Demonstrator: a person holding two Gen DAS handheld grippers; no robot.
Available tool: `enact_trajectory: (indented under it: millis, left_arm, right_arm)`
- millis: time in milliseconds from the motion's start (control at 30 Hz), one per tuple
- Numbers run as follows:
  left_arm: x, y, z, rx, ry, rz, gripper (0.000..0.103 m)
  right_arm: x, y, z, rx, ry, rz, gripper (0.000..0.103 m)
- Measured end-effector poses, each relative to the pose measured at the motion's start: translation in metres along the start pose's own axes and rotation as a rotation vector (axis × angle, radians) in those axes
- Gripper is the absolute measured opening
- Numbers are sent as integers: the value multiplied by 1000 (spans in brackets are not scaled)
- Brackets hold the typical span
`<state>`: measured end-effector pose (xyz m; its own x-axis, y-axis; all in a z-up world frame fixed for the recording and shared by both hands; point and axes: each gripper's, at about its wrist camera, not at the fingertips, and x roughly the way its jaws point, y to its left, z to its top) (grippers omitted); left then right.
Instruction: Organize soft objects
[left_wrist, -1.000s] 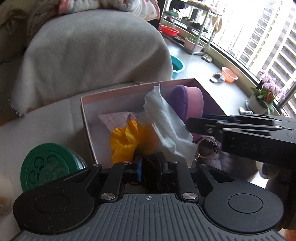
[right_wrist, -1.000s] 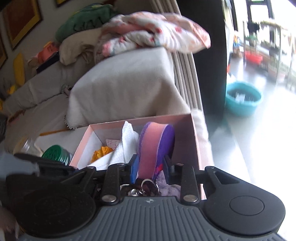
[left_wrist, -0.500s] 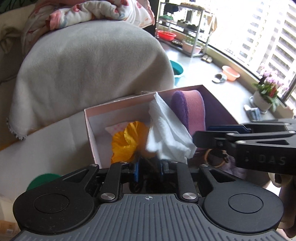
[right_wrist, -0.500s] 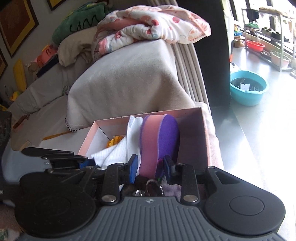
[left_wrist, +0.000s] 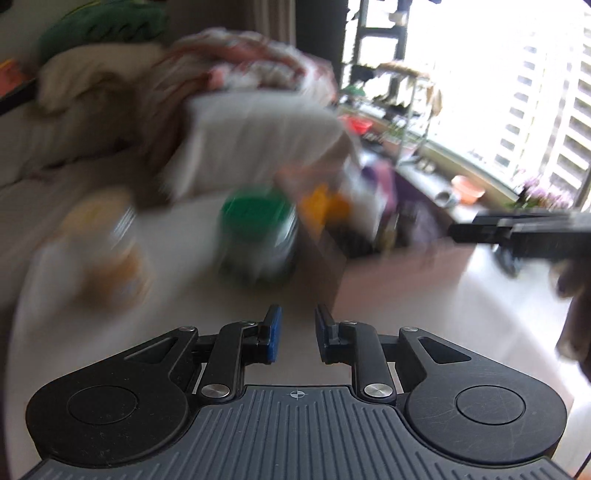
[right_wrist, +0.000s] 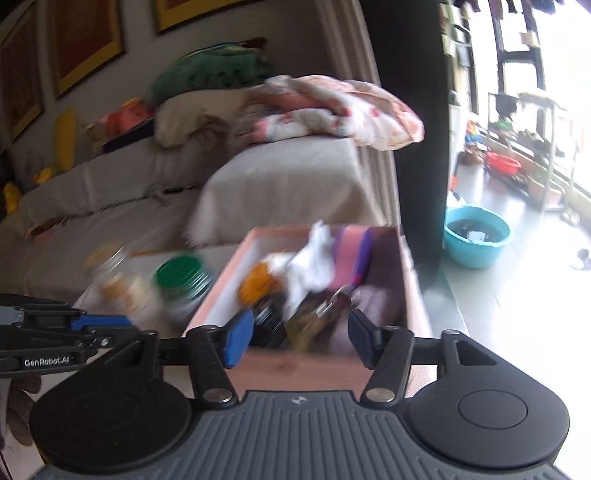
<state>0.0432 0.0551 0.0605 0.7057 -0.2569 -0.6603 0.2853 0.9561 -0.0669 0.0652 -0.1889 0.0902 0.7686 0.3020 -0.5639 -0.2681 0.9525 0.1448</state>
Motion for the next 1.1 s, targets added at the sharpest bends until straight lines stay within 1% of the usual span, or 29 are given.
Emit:
enact_trajectory:
  millis: [67,133,200,267,300,333,367,400,467,500,533,600,633,733,833,933,1100]
  left_arm:
    - [-13,5,-33,-19,26,60,23]
    - [-19,6,-58,-42,36,104,23]
    - [-22,6,-74,-70,30,114,23]
    - [-14,3,-82,-106,34,105,23]
    - [-12,-1,-84,-114,8,101,26]
    - [-10,-6,-85,-109,-9,95,27]
    - [-6,-11,-84,-98,-24,94,32]
    - [-2,-15,-82,-92,-30,87,43]
    - [9,-22,-74,-91,-34,67,55]
    - [12,-25,-72,-94,-38,69,59]
    - [16,-29,-70,-92,-41,76,60]
    - [20,-34,-69,-101,-56,96,62]
    - [22,-36,-69,-112,-69,107,62]
    - [26,-41,-71,-115,-103,146,61]
    - [29,-44,-71,-118,-108,173,61]
    - [30,-43,-70,-113,-106,180,61]
    - [32,-42,-69,-114,-106,188,61]
  right_arm:
    - [-1,18,-19,-18,41,2,61]
    - [4,33,-41,-38,89,2,61]
    - [15,42,-58,-43,141,-5,61]
    - [29,44,-71,-25,193,-17,61]
    - [35,45,-75,-20,212,-21,63]
    - [33,48,-77,-38,177,-33,66]
    - [35,50,-78,-60,178,-60,68]
    - [37,51,-79,-74,190,-76,68]
    - [40,50,-81,-93,179,-96,74]
    - [41,49,-82,-93,173,-114,83]
    - [41,45,-85,-72,169,-129,91]
    - [41,38,-88,-51,146,-154,97]
    - [42,35,-89,-45,145,-161,103]
    - [43,35,-91,-45,134,-171,103]
    - [39,32,-99,-38,77,-184,103]
    - [41,27,-98,-11,63,-209,103]
    - [41,28,-98,-17,65,-212,103]
